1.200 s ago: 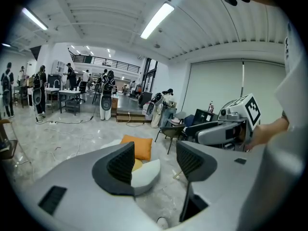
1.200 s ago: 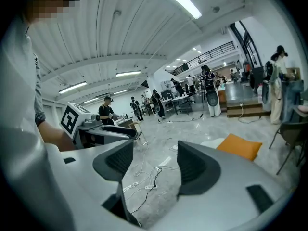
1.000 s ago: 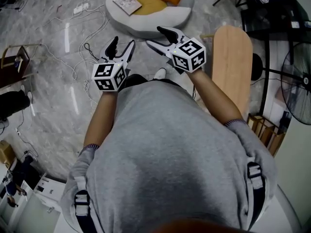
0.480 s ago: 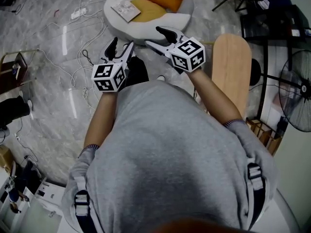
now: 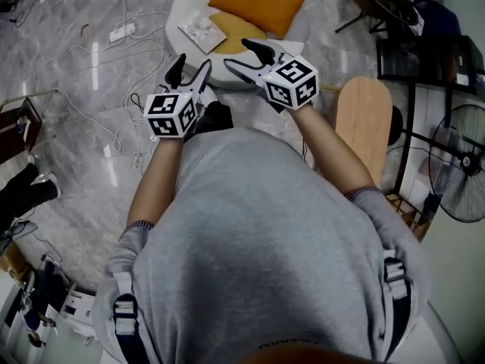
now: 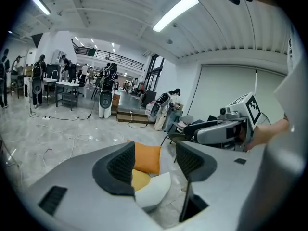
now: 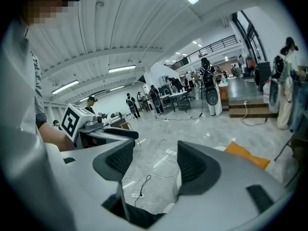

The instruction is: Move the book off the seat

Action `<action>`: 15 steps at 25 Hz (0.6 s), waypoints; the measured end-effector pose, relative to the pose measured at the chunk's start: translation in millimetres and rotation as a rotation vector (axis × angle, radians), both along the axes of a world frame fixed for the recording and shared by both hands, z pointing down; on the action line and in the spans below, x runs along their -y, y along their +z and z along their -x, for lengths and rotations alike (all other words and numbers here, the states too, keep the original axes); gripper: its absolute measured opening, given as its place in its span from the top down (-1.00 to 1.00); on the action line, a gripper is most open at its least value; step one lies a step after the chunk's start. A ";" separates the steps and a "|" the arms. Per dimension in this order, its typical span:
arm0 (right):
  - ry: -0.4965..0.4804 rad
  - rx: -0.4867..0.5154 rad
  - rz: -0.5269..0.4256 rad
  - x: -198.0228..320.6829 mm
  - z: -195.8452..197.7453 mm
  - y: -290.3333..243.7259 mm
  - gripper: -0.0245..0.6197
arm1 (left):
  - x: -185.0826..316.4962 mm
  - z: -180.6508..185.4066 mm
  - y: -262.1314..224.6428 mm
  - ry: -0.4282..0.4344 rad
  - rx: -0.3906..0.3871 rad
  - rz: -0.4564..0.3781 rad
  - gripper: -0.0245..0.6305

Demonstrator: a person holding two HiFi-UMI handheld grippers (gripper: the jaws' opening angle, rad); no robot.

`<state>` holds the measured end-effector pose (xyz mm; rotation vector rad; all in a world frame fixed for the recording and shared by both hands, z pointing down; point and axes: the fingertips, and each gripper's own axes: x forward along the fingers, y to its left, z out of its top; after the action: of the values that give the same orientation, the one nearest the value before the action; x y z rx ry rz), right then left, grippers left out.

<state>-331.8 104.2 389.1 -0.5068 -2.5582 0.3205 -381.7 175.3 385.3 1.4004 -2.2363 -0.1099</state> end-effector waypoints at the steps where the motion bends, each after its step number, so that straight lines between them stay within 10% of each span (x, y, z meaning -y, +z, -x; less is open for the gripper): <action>1: 0.002 -0.004 -0.001 3.2 14.8 1.7 -0.02 | 2.6 14.3 2.5 0.001 -0.004 0.002 0.03; 15: -0.046 -0.154 -0.045 52.6 156.3 65.6 -0.06 | 23.6 149.1 71.2 -0.035 -0.130 0.071 0.04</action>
<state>-488.1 51.6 454.7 -0.5028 -2.3958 0.2737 -530.8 151.7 456.6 1.2799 -2.1372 -0.1283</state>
